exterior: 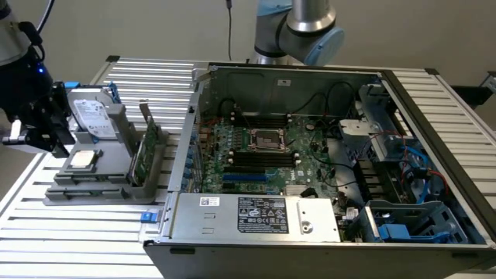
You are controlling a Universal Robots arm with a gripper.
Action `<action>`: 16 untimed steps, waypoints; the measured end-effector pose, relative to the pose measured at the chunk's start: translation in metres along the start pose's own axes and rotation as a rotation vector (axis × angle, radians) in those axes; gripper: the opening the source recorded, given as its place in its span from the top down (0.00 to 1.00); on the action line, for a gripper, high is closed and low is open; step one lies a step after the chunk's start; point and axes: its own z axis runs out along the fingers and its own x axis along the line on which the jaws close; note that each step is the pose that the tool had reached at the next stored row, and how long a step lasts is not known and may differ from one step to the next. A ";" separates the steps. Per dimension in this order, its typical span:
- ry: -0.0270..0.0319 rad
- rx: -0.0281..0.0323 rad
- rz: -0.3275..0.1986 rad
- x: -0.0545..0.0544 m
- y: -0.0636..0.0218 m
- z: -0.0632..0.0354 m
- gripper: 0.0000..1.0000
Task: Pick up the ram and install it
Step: 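Pick up the ram and move it above insertion slot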
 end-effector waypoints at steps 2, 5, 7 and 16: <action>0.0003 -0.0009 -0.010 0.001 -0.0003 0.0036 0.64; 0.0004 -0.0020 -0.022 0.004 -0.0006 0.0091 0.64; 0.0005 -0.0027 -0.025 0.006 -0.0009 0.0125 0.64; 0.0005 -0.0035 -0.034 0.018 -0.0032 0.0288 0.64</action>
